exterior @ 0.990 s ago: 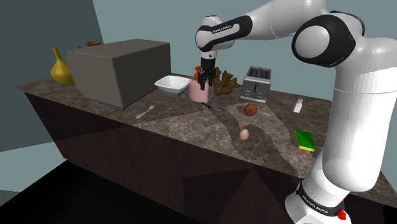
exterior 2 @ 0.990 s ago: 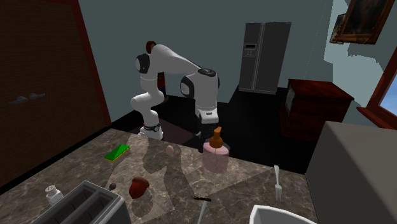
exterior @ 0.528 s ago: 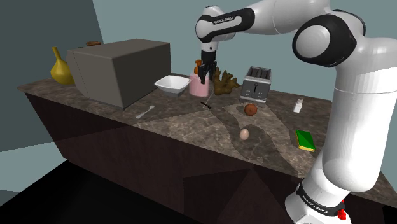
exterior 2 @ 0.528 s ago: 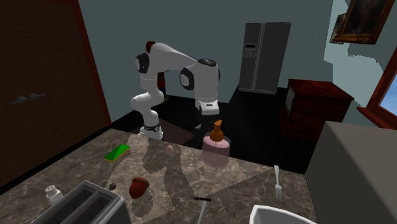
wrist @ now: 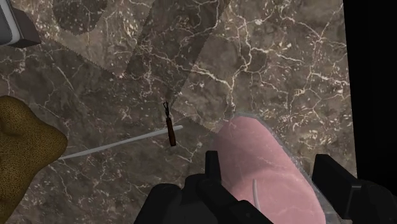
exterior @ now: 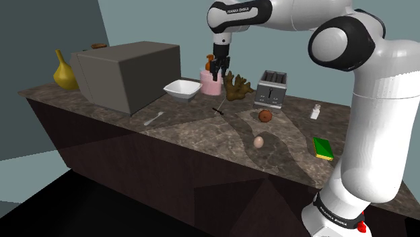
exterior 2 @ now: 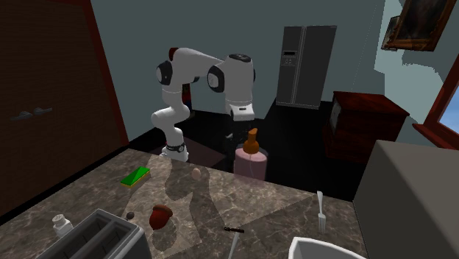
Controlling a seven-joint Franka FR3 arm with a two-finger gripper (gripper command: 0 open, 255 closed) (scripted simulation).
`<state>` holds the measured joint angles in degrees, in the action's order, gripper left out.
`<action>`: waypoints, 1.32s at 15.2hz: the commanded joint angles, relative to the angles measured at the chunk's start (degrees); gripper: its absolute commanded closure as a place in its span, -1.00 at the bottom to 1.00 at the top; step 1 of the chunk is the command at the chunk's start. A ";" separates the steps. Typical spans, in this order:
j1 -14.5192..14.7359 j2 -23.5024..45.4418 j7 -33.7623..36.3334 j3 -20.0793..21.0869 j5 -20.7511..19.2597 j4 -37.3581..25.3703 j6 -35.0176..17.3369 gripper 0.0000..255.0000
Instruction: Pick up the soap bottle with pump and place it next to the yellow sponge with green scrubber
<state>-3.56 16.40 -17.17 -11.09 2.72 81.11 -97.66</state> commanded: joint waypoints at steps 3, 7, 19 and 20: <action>-0.11 0.29 0.04 -0.03 0.05 -3.77 3.47 1.00; -0.35 1.16 -0.02 -0.06 0.21 -8.15 6.99 1.00; -1.57 -6.02 -2.59 -1.20 -0.91 -4.26 10.18 1.00; -1.78 -8.19 -3.20 -1.49 -1.32 -1.37 9.43 1.00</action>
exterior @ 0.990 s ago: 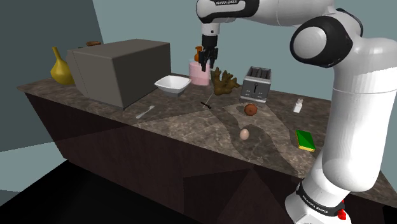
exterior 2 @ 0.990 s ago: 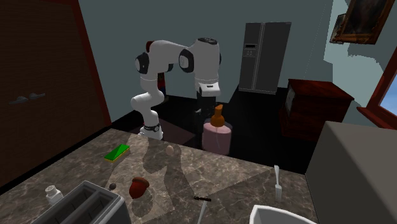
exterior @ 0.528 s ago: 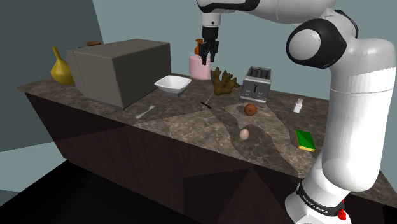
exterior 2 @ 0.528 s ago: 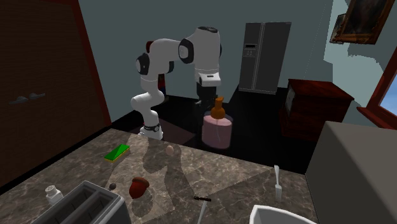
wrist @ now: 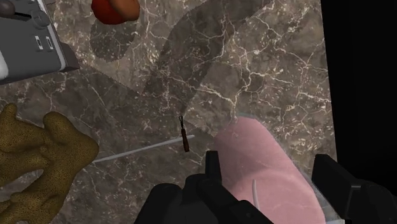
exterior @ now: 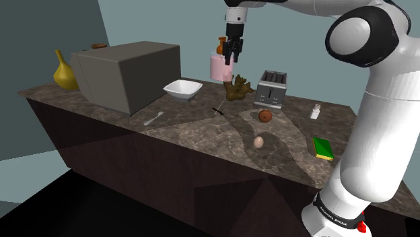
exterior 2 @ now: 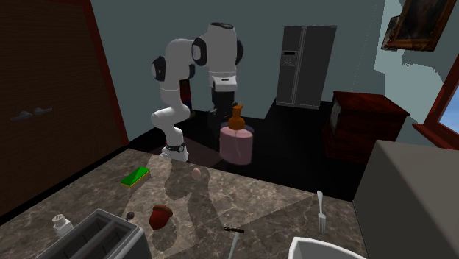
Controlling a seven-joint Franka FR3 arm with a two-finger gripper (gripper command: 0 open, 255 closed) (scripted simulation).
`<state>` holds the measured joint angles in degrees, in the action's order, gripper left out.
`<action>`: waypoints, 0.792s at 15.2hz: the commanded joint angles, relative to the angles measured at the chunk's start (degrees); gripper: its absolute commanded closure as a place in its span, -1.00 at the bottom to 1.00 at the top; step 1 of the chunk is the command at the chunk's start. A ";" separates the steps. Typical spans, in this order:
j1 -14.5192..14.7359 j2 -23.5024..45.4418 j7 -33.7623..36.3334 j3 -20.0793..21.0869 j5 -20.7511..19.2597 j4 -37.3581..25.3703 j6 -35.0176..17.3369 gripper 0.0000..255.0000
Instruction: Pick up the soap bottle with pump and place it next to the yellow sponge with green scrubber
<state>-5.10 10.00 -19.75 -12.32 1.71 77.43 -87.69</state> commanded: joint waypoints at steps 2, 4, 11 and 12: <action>-0.75 -5.89 -1.86 -0.85 -1.15 7.53 -1.76 1.00; -1.36 -9.69 -3.14 -1.48 -2.00 12.14 -2.68 1.00; -3.97 -21.39 -8.04 -4.16 -5.24 24.77 -4.10 1.00; -4.40 -22.89 -8.81 -4.60 -5.75 26.21 -4.12 1.00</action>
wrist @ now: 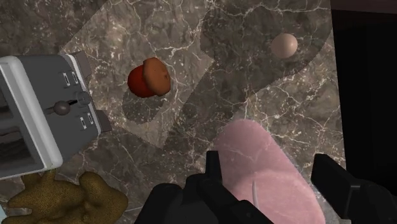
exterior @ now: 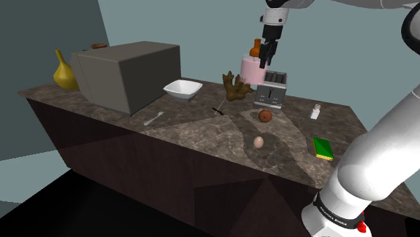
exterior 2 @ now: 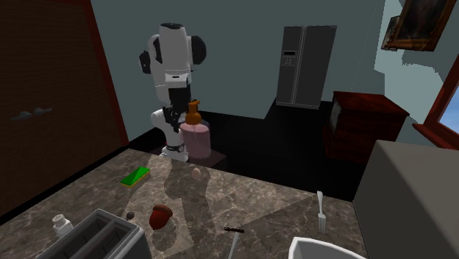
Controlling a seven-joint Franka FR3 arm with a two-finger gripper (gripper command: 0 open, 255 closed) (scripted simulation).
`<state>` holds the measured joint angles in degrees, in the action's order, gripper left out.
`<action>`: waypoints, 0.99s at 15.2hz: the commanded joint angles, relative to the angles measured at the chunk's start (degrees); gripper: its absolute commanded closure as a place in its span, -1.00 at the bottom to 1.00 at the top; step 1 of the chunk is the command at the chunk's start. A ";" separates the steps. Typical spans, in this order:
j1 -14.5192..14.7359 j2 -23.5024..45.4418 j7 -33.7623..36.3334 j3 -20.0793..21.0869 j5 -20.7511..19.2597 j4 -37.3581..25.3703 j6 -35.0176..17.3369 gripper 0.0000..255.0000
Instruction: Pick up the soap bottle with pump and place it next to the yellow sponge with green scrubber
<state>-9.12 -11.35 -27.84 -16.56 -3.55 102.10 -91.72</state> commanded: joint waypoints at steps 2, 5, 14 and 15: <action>-1.30 -4.42 -2.30 -1.28 -1.53 4.18 -0.04 1.00; -2.74 -8.46 -4.82 -2.79 -3.18 7.58 0.27 1.00; -7.45 -18.29 -13.54 -8.31 -8.65 14.03 2.29 1.00; -7.98 -19.15 -14.62 -9.02 -9.30 14.42 2.56 1.00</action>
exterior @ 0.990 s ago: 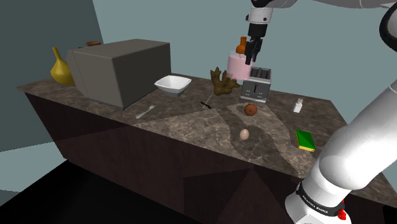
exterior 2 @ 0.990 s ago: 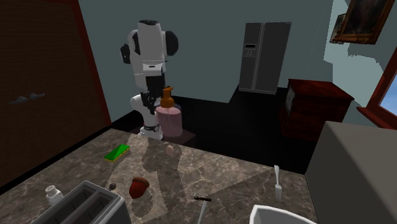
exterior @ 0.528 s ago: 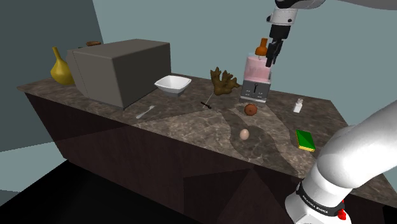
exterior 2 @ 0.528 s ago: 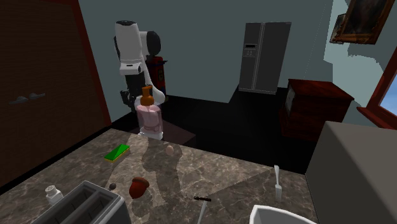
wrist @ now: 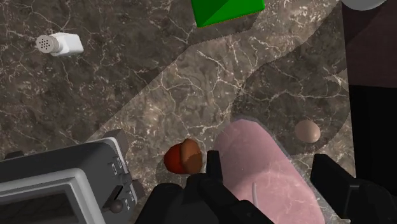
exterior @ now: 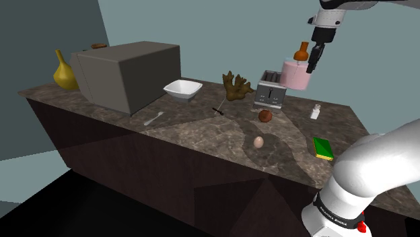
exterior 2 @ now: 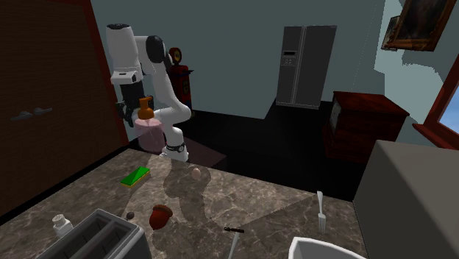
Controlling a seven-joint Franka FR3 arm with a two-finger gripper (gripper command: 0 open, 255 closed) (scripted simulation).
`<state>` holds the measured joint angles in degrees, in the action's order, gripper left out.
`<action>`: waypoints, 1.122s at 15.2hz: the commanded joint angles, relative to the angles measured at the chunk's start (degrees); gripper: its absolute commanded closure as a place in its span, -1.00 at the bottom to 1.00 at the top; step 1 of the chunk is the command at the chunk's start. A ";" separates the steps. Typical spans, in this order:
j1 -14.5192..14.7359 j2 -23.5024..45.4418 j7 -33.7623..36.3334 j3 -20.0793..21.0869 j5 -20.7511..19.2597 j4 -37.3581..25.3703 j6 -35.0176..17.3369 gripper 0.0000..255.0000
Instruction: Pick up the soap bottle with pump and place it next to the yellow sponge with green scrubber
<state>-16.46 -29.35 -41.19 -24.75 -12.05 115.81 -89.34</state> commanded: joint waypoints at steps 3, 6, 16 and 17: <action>-2.00 -3.15 -4.19 -2.78 -2.48 1.41 0.92 1.00; -2.22 -3.78 -3.95 -3.05 -2.87 4.17 -1.24 1.00; -2.91 -5.05 -3.32 -4.29 -4.16 12.65 -8.51 1.00; -2.97 -5.11 -3.27 -4.45 -4.29 13.44 -9.25 1.00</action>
<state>-19.38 -34.49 -44.44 -28.97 -16.21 128.55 -97.81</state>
